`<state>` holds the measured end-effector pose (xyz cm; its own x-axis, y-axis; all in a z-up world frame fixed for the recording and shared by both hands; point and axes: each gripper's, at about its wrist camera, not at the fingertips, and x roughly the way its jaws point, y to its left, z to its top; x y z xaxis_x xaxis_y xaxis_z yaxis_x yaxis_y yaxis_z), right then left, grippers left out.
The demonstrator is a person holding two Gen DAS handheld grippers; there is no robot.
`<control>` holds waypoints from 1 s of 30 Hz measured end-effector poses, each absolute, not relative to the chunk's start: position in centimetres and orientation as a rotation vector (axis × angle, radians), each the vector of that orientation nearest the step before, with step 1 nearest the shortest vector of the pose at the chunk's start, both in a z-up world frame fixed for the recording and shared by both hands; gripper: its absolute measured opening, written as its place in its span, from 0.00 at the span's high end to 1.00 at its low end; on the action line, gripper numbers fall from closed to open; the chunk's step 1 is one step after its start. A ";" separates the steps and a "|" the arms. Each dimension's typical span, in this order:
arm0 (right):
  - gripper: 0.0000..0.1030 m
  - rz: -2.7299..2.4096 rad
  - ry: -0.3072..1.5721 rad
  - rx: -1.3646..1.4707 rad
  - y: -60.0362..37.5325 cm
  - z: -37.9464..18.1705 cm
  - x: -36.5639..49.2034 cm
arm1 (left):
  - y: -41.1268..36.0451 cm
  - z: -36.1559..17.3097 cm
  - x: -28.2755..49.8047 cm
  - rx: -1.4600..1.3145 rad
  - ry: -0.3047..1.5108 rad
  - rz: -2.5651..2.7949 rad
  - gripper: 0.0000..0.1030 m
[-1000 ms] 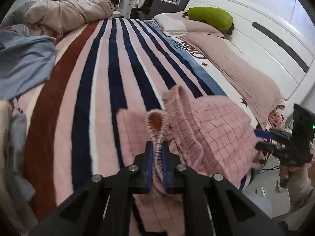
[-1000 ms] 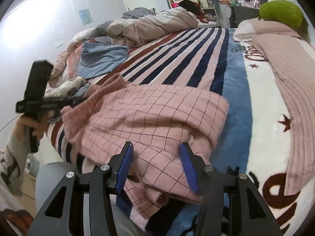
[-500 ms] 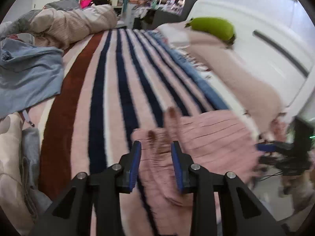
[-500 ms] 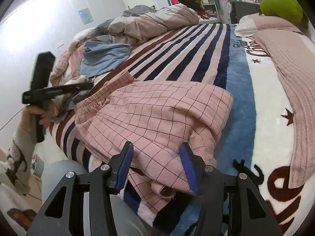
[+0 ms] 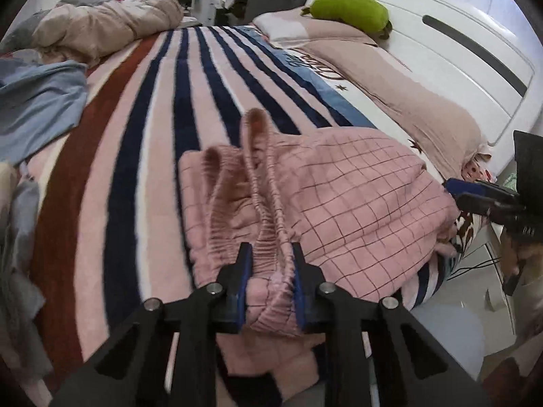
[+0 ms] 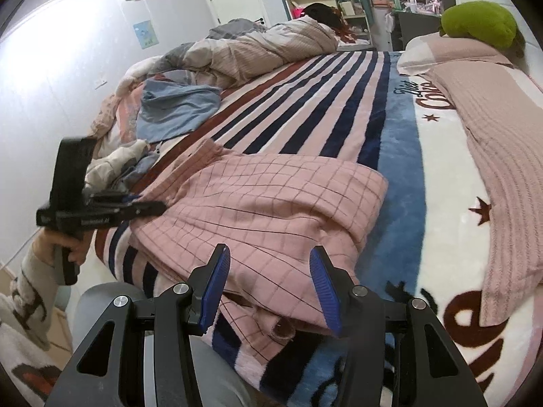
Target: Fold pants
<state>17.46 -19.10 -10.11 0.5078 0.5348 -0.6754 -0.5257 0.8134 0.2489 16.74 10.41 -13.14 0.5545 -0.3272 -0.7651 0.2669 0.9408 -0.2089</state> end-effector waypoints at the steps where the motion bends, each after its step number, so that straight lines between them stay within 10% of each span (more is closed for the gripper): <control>1: 0.56 0.635 0.819 0.019 -19.4 -10.0 17.4 | 10.8 -13.2 16.3 -0.086 0.917 -0.345 0.82; 8: 0.56 0.610 0.862 0.000 -19.8 -11.5 17.2 | 11.4 -13.6 15.6 -0.153 0.905 -0.334 0.80; 13: 0.56 0.600 0.842 0.001 -20.5 -10.9 17.3 | 11.8 -10.0 16.6 -0.166 0.811 -0.347 0.54; 30: 0.56 0.568 0.844 0.050 -21.2 -11.6 19.9 | 13.1 -16.0 23.4 -0.131 0.912 -0.146 0.52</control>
<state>19.94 -21.24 -11.63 0.5257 0.4942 -0.6924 -0.4554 0.8510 0.2617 23.36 13.14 -16.00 0.6036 -0.1810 -0.7765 0.0697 0.9821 -0.1747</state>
